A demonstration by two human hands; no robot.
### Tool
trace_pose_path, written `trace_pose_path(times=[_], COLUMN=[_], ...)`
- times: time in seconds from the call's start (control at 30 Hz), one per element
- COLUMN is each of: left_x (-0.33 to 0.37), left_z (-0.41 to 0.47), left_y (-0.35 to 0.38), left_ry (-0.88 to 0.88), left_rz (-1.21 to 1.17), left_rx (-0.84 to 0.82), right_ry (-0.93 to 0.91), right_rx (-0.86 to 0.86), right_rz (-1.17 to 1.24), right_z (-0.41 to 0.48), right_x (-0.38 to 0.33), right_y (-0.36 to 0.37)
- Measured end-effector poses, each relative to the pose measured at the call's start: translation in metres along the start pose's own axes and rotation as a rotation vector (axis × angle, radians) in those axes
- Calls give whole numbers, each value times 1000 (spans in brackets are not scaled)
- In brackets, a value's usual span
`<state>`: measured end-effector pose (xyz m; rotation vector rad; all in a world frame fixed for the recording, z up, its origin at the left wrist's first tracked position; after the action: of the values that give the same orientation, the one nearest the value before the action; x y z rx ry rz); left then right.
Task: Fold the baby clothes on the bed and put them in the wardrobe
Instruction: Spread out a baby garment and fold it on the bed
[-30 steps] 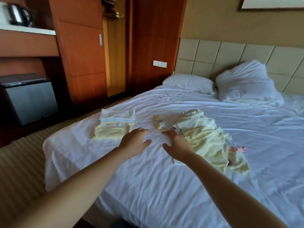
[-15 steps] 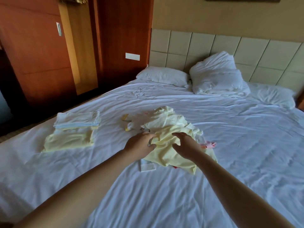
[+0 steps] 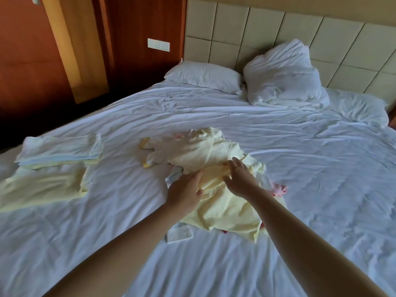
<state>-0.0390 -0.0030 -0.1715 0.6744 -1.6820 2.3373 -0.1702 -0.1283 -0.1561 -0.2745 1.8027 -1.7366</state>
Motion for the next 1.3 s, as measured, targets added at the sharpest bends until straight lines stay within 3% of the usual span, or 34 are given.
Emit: trace_pose_path(times=[0.2, 0.4, 0.5, 0.67, 1.03, 1.2, 1.3], left_x=[2, 19, 27, 28, -9, 4, 33], left_z=[-1, -32, -71, -152, -261, -270, -262], left_y=[12, -11, -24, -41, -53, -55, -54], left_ry=[38, 174, 140, 10, -72, -60, 29], left_rz=[-49, -131, -285, -256, 143, 72, -36], left_rx=[67, 175, 105, 16, -249, -214, -111], right_ry=[-93, -223, -261, -284, -235, -110, 7], right_rx=[126, 50, 49, -108, -342, -78, 29], right_rz=[50, 289, 448, 614, 599, 768, 599], right_z=[-18, -75, -113, -172, -277, -288, -291], right_x=[-1, -21, -35, -62, -103, -73, -36], right_y=[3, -17, -24, -4, 77, 58, 54])
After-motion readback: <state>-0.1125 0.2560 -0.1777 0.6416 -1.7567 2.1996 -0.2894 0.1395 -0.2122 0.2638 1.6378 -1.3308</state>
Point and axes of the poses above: each hand's wrist, its own z-axis towards the middle knuckle, its own y-axis out of the palm, x = y × z, the point moved 5 cm from there along z, towards the middle knuckle, and after that the axes turned 2 degrees about -z, right-handed, at the moved point
